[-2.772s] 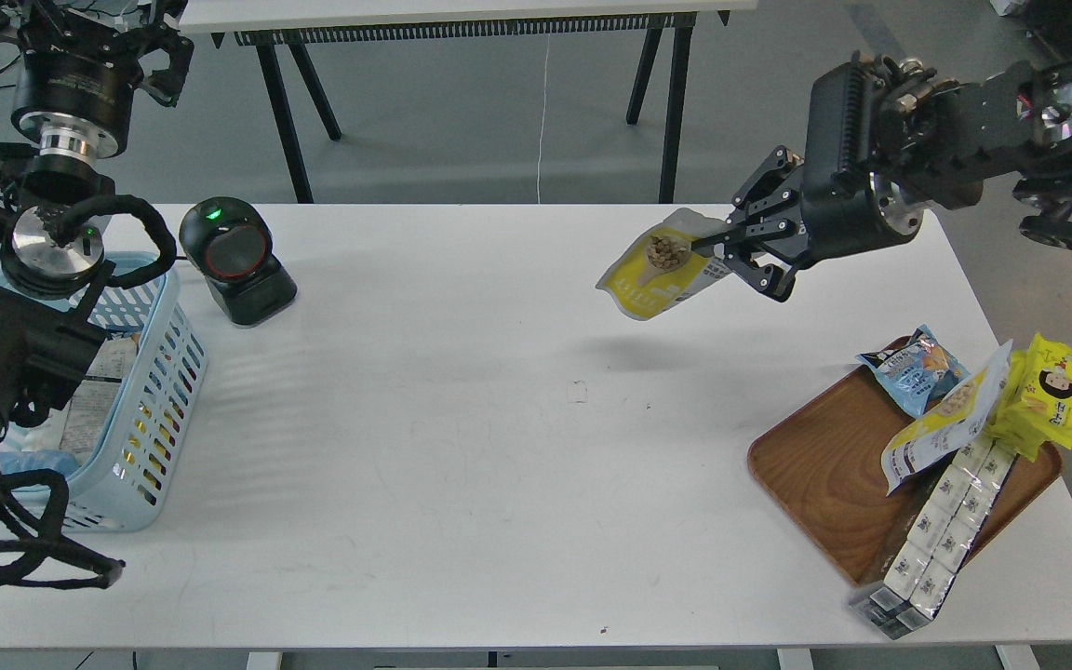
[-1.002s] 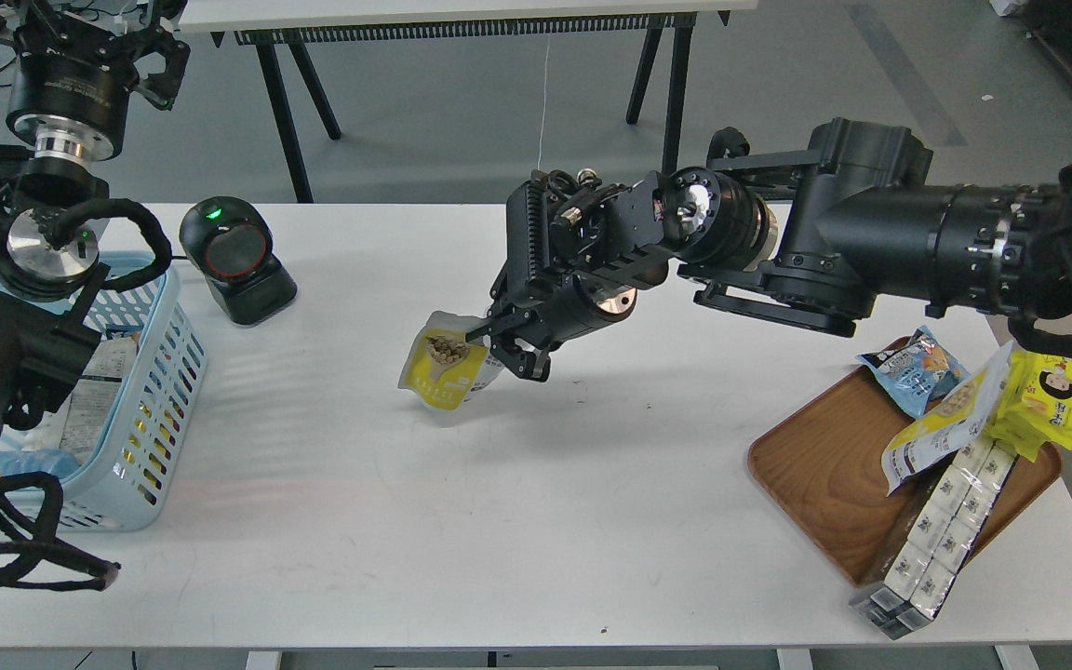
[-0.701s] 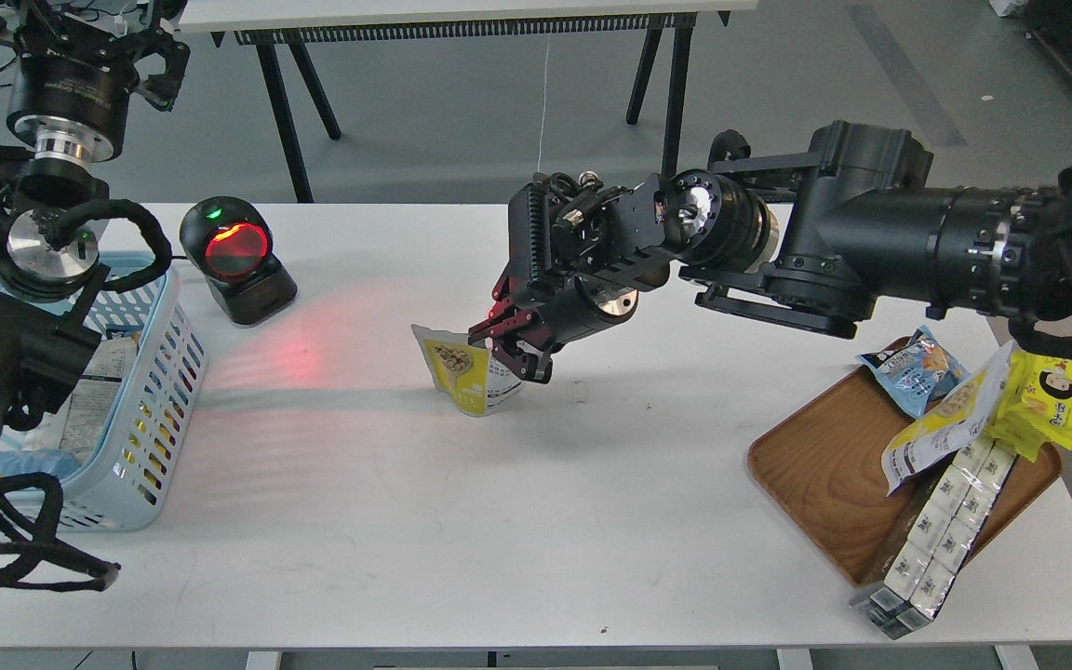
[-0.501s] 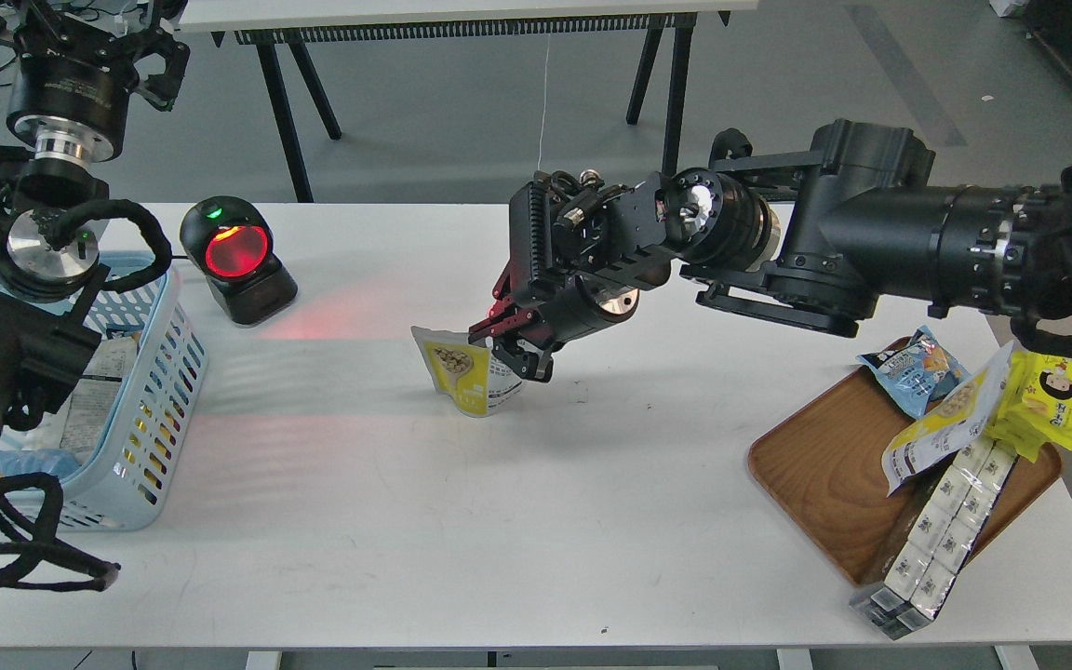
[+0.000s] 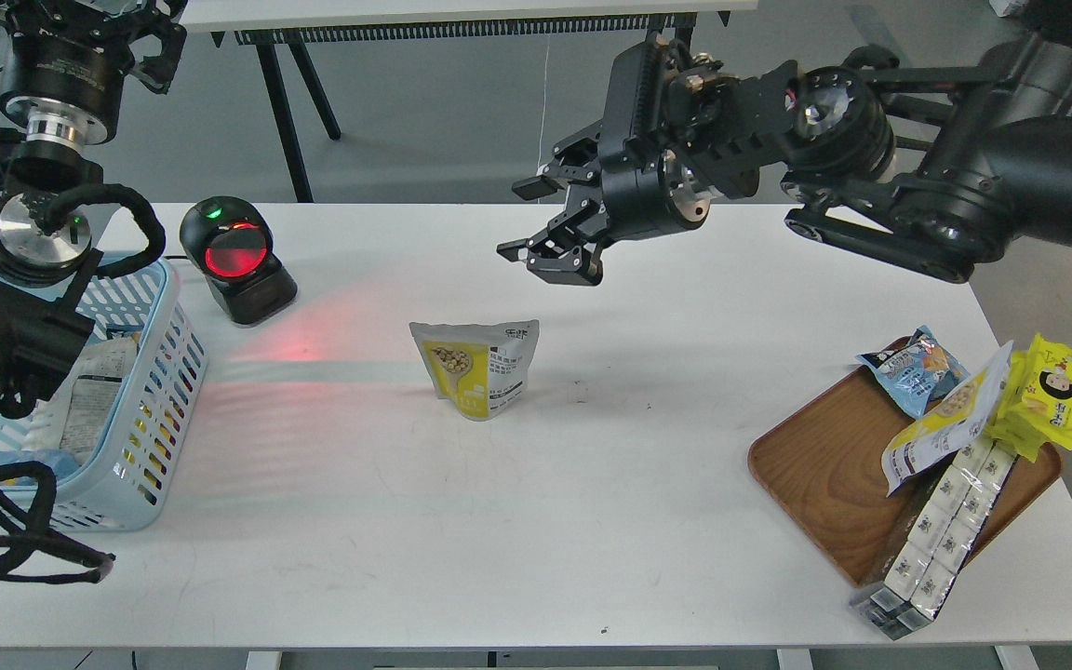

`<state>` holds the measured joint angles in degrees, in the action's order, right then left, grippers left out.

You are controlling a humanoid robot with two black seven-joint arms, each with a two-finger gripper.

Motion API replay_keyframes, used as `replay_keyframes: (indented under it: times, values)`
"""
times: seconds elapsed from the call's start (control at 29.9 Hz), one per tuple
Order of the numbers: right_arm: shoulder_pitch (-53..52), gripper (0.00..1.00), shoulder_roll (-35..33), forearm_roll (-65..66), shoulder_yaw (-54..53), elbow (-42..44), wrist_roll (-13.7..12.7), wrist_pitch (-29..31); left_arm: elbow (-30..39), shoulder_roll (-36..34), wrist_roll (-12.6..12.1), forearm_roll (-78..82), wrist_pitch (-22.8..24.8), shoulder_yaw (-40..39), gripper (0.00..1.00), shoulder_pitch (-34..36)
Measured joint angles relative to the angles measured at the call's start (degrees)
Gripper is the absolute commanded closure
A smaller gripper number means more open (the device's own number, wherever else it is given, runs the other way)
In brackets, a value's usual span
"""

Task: Scan snack and place in basket
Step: 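Withdraw the right gripper back toward the tray, then reach the left gripper to the yellow bag and grasp it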

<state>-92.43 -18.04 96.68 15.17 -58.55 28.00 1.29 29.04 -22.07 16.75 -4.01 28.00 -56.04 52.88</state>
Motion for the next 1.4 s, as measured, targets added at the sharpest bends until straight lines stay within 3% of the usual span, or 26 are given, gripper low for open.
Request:
replay_keyframes:
  times: [0.33, 0.5, 0.73, 1.04, 1.4]
  values:
    - [4.84, 0.04, -12.08, -23.28, -6.64, 0.84, -0.01, -0.43, 0.65, -3.87, -0.06, 4.38, 0.00, 10.07, 0.00, 5.43]
    - [12.00, 0.03, -16.11, -36.64, -11.16, 1.69, -0.02, -0.51, 5.32, -8.19, -1.85, 6.29, 0.00, 14.06, 0.00, 7.20]
    - [19.14, 0.04, -20.66, -51.23, -17.97, 0.76, -0.01, 0.17, 9.00, -10.18, -3.04, 23.73, 0.01, 17.19, 0.01, 12.50]
    - [24.46, 0.02, -20.85, -78.78, -22.16, 3.42, 0.00, 0.74, 28.93, -15.44, -2.56, 48.74, 0.02, 17.28, 0.01, 13.81]
    - [27.48, 0.01, -19.22, -100.28, -25.99, 10.72, 0.00, 7.36, 48.14, -13.98, -1.86, 80.09, 0.01, 20.25, 0.01, 12.26]
